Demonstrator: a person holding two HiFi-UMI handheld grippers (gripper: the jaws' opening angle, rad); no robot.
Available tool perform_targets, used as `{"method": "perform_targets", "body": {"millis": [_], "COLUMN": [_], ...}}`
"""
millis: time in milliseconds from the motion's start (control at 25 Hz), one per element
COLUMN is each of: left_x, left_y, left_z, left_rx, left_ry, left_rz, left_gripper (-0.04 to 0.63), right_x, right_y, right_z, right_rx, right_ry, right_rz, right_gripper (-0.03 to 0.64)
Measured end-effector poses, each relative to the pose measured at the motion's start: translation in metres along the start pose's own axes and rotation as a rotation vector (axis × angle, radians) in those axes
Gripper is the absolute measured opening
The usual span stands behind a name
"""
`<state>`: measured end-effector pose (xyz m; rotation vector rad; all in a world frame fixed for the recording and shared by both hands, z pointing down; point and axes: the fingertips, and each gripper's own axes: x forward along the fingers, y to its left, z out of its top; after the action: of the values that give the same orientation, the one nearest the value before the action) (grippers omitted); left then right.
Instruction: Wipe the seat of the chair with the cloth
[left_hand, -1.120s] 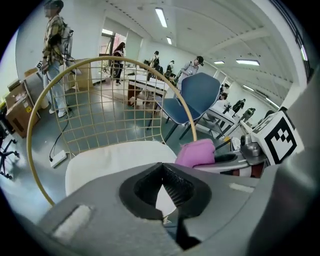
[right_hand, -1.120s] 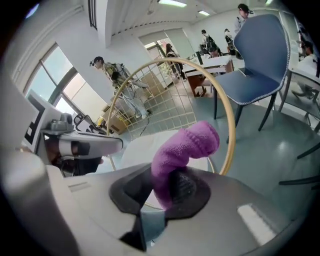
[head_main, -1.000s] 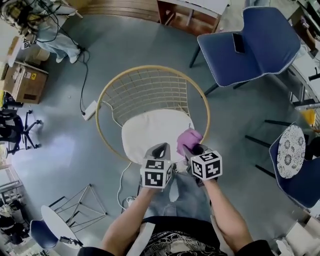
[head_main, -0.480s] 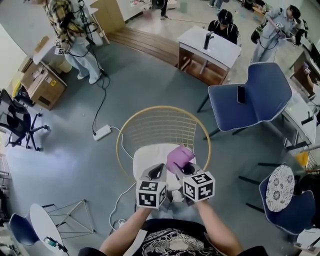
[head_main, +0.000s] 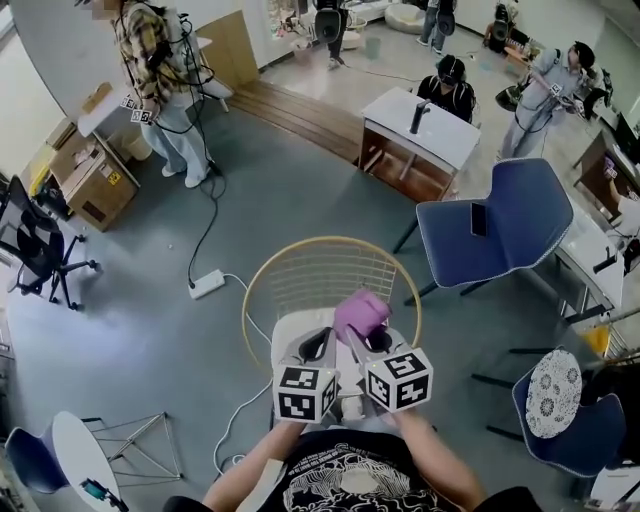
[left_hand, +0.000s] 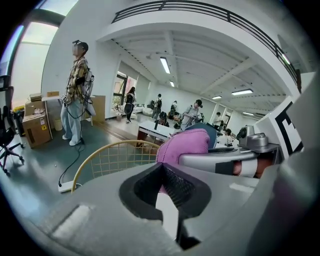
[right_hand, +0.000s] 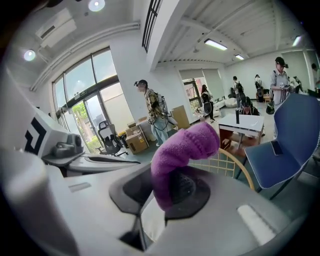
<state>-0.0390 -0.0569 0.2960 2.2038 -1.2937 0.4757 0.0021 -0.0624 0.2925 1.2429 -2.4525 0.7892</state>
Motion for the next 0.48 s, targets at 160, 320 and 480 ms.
{"method": "perform_targets", "body": {"millis": [160, 320, 480], "left_x": [-0.001, 0.003, 0.004], "left_y": [-0.001, -0.001, 0.003], "left_z": [0.010, 0.013, 0.016], "left_rx": [0.021, 0.030, 0.032], "left_ry": [-0.022, -0.019, -0.028], "left_rz": [0.008, 0.001, 0.004], "left_gripper": [-0.008, -0.008, -0.008], "right_x": [0.002, 0.007, 0.011], "right_y": [0.002, 0.003, 0.003], "right_z": [0.010, 0.013, 0.013], "right_rx": [-0.031, -0.035, -0.038], "right_ry": [-0.011, -0.013, -0.016], "right_rz": [-0.001, -0.001, -0.001], "right_gripper": [0.058, 0.058, 0.058]}}
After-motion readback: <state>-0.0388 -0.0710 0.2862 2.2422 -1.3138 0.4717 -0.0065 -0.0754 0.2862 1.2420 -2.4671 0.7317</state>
